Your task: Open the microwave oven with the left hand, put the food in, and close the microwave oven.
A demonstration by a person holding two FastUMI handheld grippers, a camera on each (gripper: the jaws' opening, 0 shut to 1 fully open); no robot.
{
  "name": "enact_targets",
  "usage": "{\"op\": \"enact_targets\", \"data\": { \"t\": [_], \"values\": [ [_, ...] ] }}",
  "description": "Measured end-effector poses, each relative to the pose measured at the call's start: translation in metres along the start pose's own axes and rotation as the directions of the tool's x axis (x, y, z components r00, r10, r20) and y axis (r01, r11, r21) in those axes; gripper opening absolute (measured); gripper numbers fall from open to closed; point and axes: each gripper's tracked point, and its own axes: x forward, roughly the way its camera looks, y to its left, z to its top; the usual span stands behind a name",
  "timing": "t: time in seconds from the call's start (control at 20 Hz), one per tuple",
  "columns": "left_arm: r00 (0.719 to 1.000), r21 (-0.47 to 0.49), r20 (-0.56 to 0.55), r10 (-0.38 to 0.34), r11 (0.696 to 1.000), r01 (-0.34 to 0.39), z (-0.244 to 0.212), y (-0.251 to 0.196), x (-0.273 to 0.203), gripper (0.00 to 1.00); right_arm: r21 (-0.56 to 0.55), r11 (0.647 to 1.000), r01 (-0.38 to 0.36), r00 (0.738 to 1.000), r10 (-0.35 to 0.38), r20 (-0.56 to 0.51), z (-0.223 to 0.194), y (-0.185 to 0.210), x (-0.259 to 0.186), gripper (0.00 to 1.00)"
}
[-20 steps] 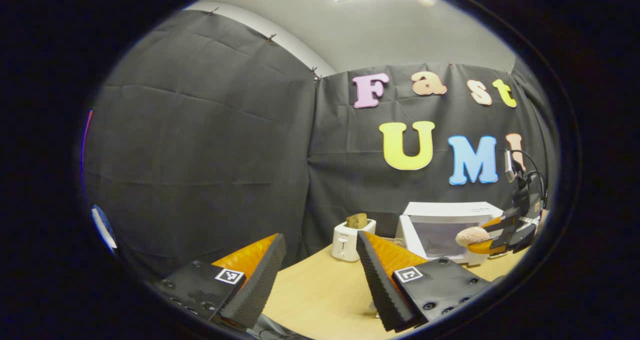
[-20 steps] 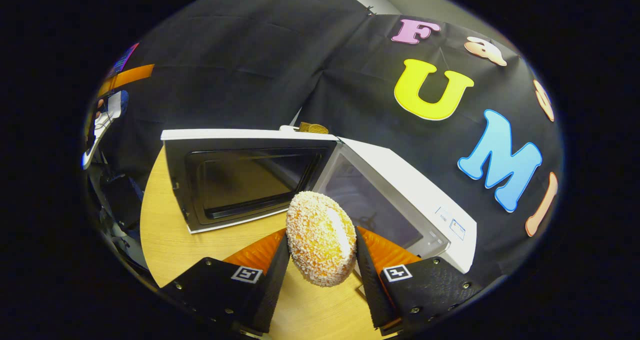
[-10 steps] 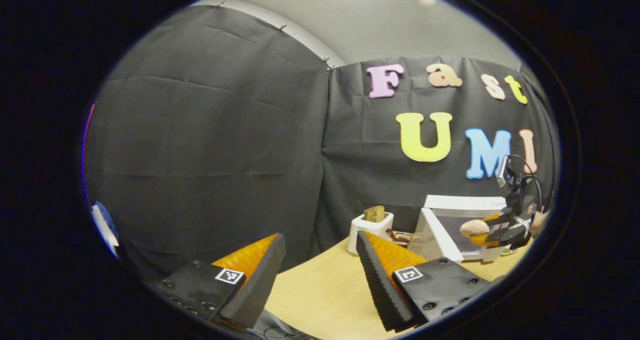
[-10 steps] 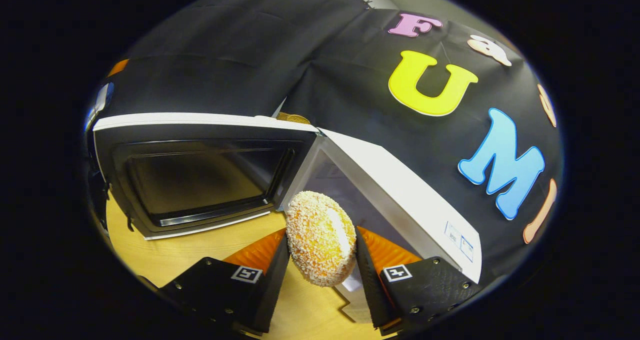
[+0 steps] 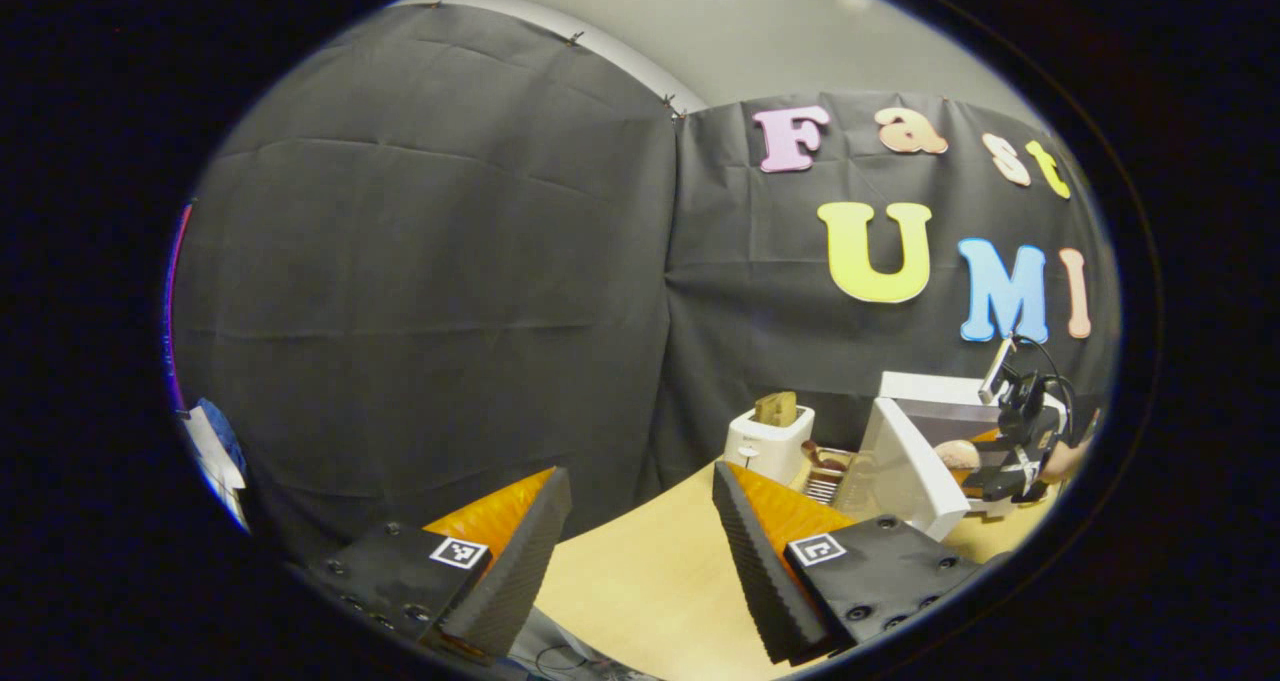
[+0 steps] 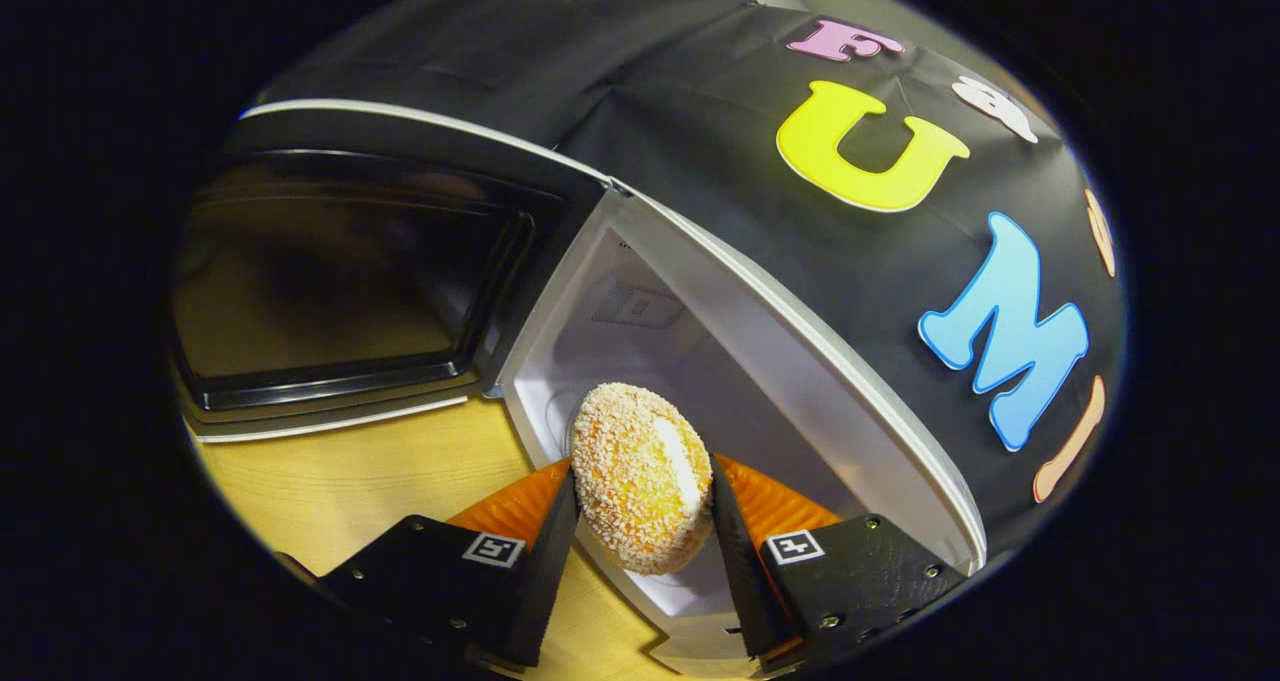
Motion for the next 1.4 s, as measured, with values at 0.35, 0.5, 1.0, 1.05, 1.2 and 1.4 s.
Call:
{"op": "enact_targets", "data": {
  "t": [0.35, 0.5, 1.0, 1.05, 1.2, 1.4],
  "values": [
    [0.999, 0.025, -0.034, 0.041, 0.999, -0.04, -0.011, 0.011, 0.002, 0.93, -0.052, 0.998, 0.032, 0.999, -0.034, -0.031, -0.016, 0.004, 0.044, 0.74],
    [0.997, 0.022, -0.051, 0.053, 0.998, -0.052, -0.017, 0.011, 0.003, 0.93, -0.067, 0.997, 0.047, 0.997, -0.051, -0.063, -0.027, 0.002, 0.058, 0.75],
    [0.997, 0.009, -0.052, -0.052, 0.999, 0.053, -0.029, -0.026, 0.018, 0.94, -0.004, 0.996, 0.09, 0.996, -0.09, -0.029, -0.011, -0.002, 0.02, 0.98],
    [0.996, 0.006, -0.051, -0.075, 0.997, 0.075, -0.031, -0.034, 0.02, 0.95, 0.013, 0.996, 0.094, 0.995, -0.094, -0.017, -0.005, -0.002, 0.01, 0.98],
    [0.987, 0.008, -0.064, -0.145, 0.989, 0.146, -0.044, -0.056, 0.024, 0.94, 0.08, 0.99, 0.112, 0.993, -0.114, 0.021, 0.009, -0.008, -0.024, 0.98],
    [0.97, 0.027, -0.08, -0.228, 0.973, 0.23, -0.063, -0.083, 0.033, 0.92, 0.161, 0.975, 0.154, 0.983, -0.168, 0.078, 0.03, -0.025, -0.077, 0.98]
  ]
}}
